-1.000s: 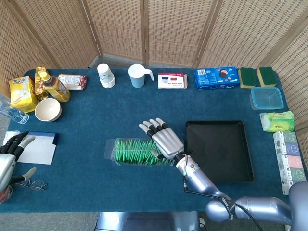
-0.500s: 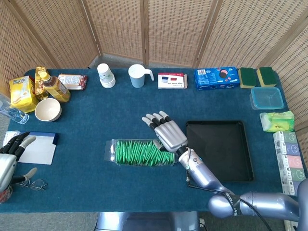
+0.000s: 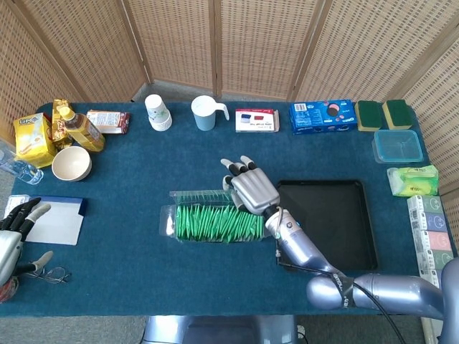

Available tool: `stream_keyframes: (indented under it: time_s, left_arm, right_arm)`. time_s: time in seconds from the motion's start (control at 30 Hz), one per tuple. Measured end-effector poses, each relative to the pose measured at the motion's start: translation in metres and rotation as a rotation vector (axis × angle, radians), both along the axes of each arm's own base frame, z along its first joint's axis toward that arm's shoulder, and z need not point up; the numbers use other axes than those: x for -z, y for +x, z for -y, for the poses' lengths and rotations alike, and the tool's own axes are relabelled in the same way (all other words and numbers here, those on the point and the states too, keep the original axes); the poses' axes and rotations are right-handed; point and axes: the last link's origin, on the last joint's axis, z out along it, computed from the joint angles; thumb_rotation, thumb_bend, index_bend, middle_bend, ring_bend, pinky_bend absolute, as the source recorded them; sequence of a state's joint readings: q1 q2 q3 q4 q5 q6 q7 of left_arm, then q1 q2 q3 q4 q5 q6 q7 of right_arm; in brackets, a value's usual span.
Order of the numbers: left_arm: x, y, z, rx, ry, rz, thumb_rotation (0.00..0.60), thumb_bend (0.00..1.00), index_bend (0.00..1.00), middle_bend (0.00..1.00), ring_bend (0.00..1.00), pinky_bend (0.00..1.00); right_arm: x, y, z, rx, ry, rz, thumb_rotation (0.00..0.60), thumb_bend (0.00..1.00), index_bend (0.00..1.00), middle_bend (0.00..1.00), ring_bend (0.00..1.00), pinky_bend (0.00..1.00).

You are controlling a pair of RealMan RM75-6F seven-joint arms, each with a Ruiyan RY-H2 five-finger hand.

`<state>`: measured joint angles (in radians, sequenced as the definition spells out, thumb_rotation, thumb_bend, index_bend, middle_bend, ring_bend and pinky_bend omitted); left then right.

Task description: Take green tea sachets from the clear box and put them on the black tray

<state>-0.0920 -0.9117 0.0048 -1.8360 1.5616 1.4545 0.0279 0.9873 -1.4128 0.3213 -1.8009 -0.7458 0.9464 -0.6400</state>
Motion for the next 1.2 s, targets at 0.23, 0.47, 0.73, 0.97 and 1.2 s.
stream_keyframes:
  time_s: [0.23, 0.47, 0.73, 0.97, 1.2]
  left_arm:
    - [-0.001, -0.002, 0.002, -0.005, 0.003, 0.004, 0.599, 0.18, 0.13, 0.07, 0.09, 0.27]
    - [-0.001, -0.003, 0.003, -0.005, 0.002, 0.008, 0.600, 0.18, 0.13, 0.07, 0.09, 0.27]
    - [-0.001, -0.004, 0.003, -0.006, 0.002, 0.007, 0.600, 0.18, 0.13, 0.07, 0.09, 0.26]
    - [0.000, -0.006, 0.004, -0.013, -0.001, 0.007, 0.598, 0.18, 0.13, 0.07, 0.09, 0.27]
    - [0.000, -0.006, 0.004, -0.014, -0.002, 0.009, 0.598, 0.18, 0.13, 0.07, 0.09, 0.27]
  right_arm:
    - [-0.002, -0.003, 0.008, 0.054, 0.029, -0.011, 0.600, 0.70, 0.53, 0.12, 0.21, 0.10]
    - [-0.005, -0.005, 0.013, 0.132, 0.094, -0.012, 0.600, 0.70, 0.56, 0.13, 0.21, 0.10]
    - [-0.009, -0.001, 0.025, 0.185, 0.123, -0.050, 0.600, 0.70, 0.47, 0.12, 0.21, 0.09]
    - [-0.004, -0.004, 0.031, 0.180, 0.082, -0.085, 0.600, 0.69, 0.21, 0.10, 0.20, 0.09]
    - [0.003, -0.008, 0.036, 0.142, 0.022, -0.110, 0.600, 0.59, 0.06, 0.07, 0.15, 0.09]
